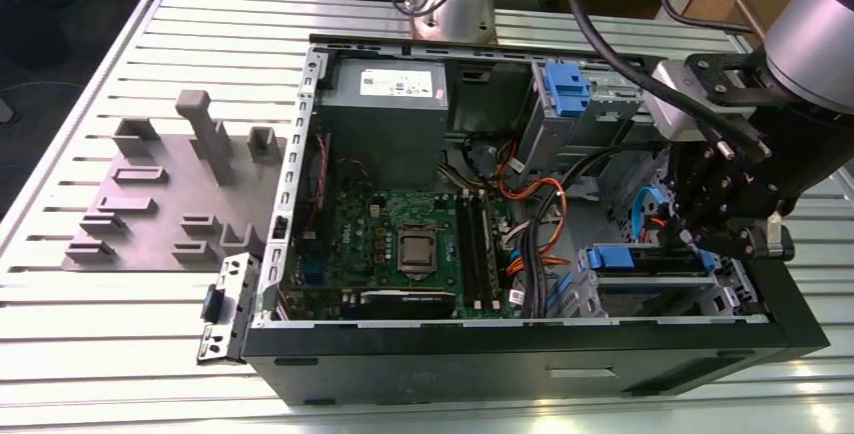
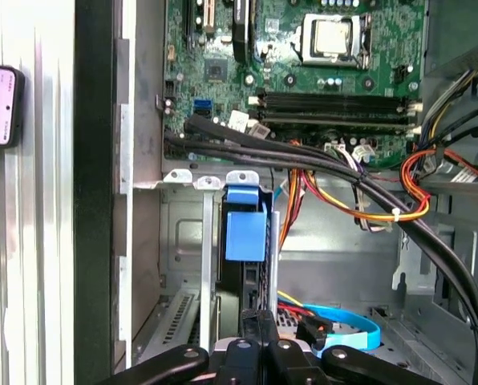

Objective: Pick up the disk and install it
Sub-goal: 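Insert the second disk wire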

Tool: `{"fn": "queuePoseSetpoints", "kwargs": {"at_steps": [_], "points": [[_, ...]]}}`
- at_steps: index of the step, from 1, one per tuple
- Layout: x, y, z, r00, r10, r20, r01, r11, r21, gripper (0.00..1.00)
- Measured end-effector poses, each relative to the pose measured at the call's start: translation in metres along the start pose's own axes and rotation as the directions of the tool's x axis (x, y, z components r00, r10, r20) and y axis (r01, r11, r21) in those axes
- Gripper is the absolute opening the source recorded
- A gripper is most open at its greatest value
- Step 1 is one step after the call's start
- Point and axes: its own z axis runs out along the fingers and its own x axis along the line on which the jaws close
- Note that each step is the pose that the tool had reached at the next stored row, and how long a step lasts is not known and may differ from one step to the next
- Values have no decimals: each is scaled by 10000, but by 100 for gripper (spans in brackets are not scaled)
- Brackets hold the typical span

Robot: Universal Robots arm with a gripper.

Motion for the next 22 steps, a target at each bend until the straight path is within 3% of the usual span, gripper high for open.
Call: {"fn": "queuePoseSetpoints", "kwargs": {"at_steps": [1,3,7,16,22], "points": [[0,0,-5,10000,0,1,0,10000,-64,11],[0,0,-18,10000,2,1,-1,9999,-100,11],[-1,-3,-65,10000,0,0,0,9999,-100,11],[-32,-11,-247,10000,0,1,0,9999,-101,11],[-97,-12,-271,10000,-1,2,1,9999,-142,11]]}}
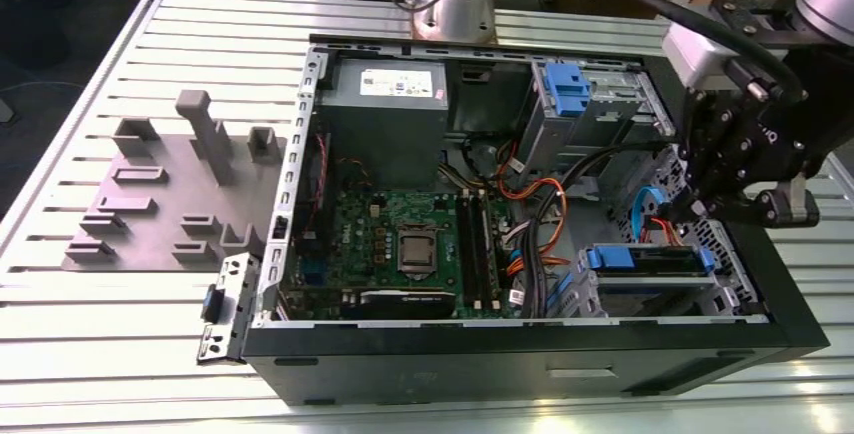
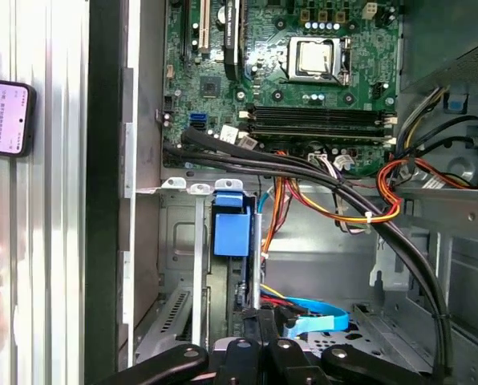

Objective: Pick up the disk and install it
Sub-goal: 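Insert the second disk wire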

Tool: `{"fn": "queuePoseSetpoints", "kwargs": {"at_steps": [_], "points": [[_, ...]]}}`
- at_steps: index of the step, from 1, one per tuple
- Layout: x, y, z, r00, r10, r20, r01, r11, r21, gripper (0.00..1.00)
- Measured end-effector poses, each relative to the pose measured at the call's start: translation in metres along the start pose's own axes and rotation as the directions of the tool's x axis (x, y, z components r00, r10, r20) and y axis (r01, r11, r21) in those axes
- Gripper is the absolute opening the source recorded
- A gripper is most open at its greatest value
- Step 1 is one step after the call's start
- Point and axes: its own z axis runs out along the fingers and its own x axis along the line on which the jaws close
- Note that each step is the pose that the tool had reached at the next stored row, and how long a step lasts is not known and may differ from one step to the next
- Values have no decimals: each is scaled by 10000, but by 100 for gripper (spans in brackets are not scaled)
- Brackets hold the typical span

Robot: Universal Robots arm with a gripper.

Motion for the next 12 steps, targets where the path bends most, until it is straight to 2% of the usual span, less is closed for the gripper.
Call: {"fn": "queuePoseSetpoints", "kwargs": {"at_steps": [7,12], "points": [[-99,-2,0,10000,-1,1,1,10000,-57,11],[-106,-1,1,10000,-1,-1,1,10000,-63,11]]}}
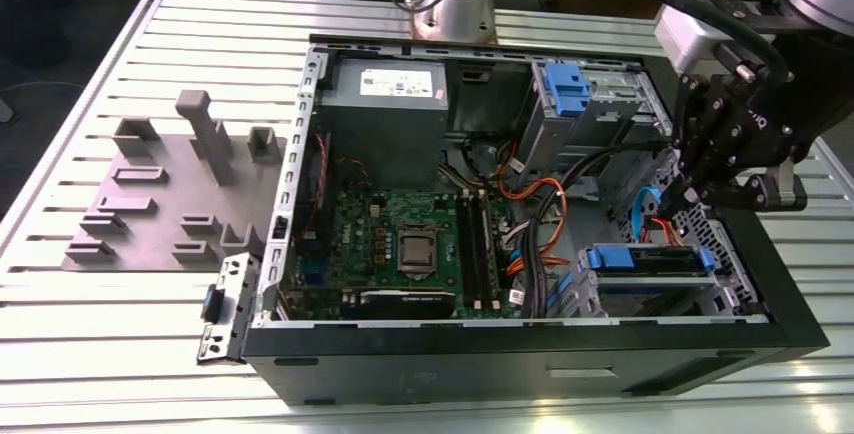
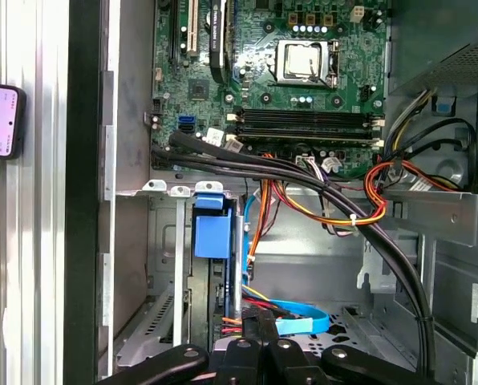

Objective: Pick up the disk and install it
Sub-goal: 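Insert the second disk wire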

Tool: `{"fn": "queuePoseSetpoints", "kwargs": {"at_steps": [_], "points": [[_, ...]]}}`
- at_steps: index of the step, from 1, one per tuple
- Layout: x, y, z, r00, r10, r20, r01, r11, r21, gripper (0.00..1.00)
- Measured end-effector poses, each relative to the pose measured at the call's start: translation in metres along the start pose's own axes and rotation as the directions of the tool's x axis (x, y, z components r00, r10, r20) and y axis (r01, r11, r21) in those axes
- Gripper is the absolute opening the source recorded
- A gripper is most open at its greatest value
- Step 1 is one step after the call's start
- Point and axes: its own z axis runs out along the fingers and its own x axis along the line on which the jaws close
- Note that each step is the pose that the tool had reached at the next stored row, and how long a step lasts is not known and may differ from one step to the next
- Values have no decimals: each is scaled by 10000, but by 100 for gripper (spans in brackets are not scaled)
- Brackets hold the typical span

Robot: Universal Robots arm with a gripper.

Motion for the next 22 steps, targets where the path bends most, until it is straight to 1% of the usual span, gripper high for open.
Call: {"fn": "queuePoseSetpoints", "kwargs": {"at_steps": [5,6,11,13,14,15,16,18,22], "points": [[-1,0,4,10000,0,1,0,10000,0,11],[-3,0,6,10000,-1,4,1,10000,0,18],[-23,0,19,10000,-18,-3,18,10000,-4,18],[-24,0,22,9999,-32,-95,31,10000,-19,19],[-25,0,27,9999,-39,-134,39,10000,-27,25],[-26,0,33,9999,-46,-158,46,10000,-38,25],[-28,0,39,9998,-52,-170,51,10000,-47,25],[-32,0,50,9998,-65,-177,64,10000,-61,25],[-40,-2,66,9998,-80,-176,78,9999,-92,25]]}}
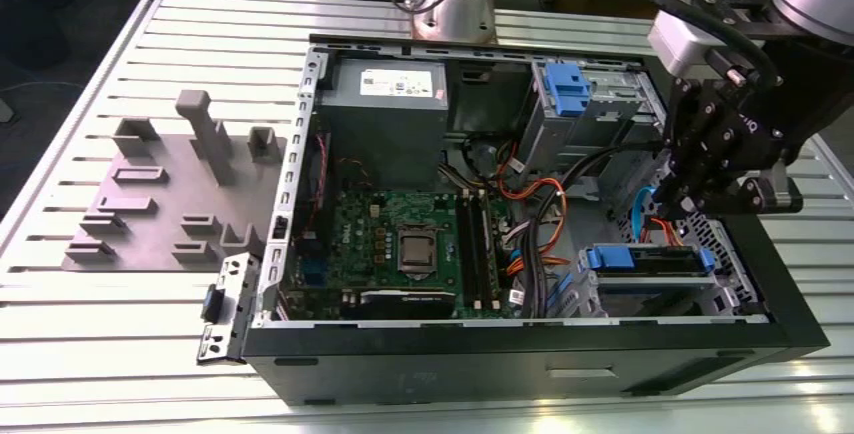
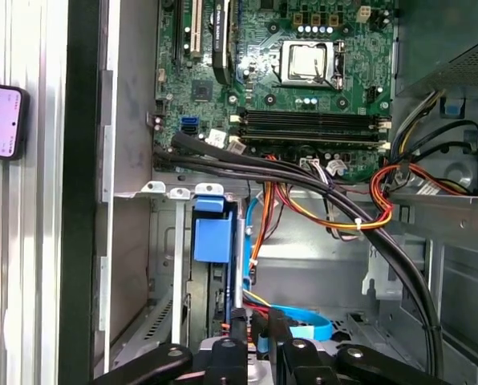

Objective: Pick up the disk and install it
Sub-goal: 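Insert the second disk wire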

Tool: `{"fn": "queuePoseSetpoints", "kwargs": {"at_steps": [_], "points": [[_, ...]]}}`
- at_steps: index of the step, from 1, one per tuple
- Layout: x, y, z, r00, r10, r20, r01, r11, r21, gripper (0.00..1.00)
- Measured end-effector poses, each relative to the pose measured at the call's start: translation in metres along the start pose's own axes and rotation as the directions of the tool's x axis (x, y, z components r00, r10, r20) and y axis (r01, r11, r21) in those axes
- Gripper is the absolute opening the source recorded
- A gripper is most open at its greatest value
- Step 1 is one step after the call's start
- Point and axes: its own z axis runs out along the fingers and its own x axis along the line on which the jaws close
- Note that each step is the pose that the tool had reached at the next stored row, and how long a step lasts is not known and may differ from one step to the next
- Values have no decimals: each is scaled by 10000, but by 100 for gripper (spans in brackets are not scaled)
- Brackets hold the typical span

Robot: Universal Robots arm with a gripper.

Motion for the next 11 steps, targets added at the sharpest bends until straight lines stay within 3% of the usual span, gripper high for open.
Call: {"fn": "queuePoseSetpoints", "kwargs": {"at_steps": [11], "points": [[-16,-10,74,10000,-9,2,9,10000,-80,25]]}}
